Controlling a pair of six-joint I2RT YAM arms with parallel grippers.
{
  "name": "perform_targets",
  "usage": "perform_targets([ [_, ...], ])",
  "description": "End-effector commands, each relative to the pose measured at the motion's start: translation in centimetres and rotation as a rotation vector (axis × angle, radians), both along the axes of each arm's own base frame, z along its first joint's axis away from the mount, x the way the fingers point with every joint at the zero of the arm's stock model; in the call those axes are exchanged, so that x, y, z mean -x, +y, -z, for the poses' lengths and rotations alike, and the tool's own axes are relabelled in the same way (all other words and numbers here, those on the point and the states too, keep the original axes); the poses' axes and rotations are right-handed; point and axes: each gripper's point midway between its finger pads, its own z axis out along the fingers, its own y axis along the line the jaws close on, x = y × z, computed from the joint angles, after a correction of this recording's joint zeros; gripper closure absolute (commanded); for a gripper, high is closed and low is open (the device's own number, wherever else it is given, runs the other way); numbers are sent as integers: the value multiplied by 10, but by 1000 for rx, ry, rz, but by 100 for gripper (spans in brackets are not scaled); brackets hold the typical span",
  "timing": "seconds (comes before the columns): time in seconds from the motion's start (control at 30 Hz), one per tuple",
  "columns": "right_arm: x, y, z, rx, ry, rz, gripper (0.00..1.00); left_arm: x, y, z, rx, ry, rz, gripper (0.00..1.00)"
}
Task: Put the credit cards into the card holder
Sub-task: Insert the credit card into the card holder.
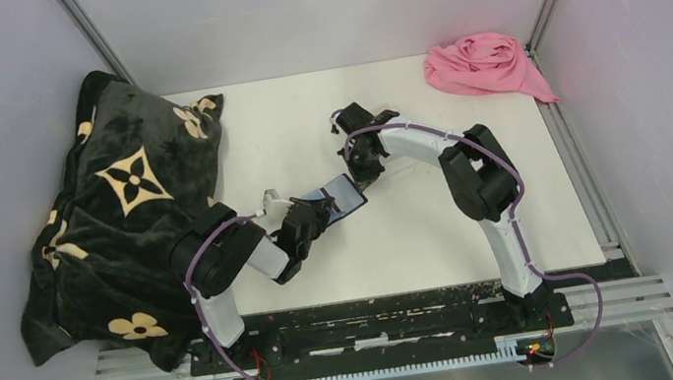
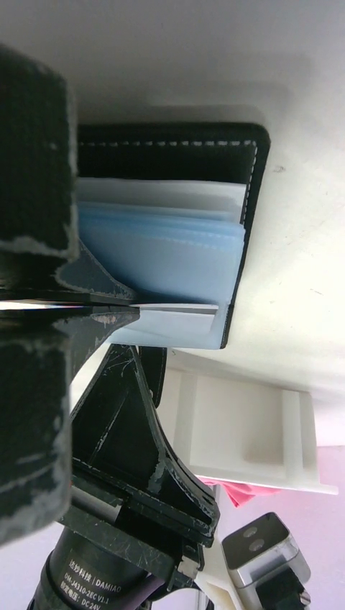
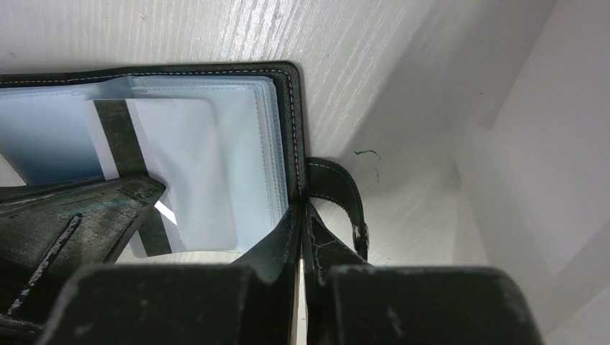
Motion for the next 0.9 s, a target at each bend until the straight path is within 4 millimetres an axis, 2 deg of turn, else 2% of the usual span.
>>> perform_targets([
  [0.0, 15, 5, 25, 23, 52, -21, 94, 23, -4, 39, -147, 135, 102, 93],
  [0.17, 14, 6, 24, 20, 49, -24, 94, 29, -5, 45, -225, 198, 149, 83],
  [0.37, 13, 8, 22, 13, 44, -24, 94, 40, 4, 51, -337, 266, 194, 71],
  [0.43, 12, 9, 21, 8, 40, -22, 94, 43, 7, 51, -372, 288, 206, 69],
  [0.63, 11, 11, 18, 0, 32, -21, 94, 47, 21, 41, -465, 297, 208, 65],
  [0.87, 10, 13, 15, -7, 29, -20, 94, 45, 26, 28, -499, 266, 209, 59],
])
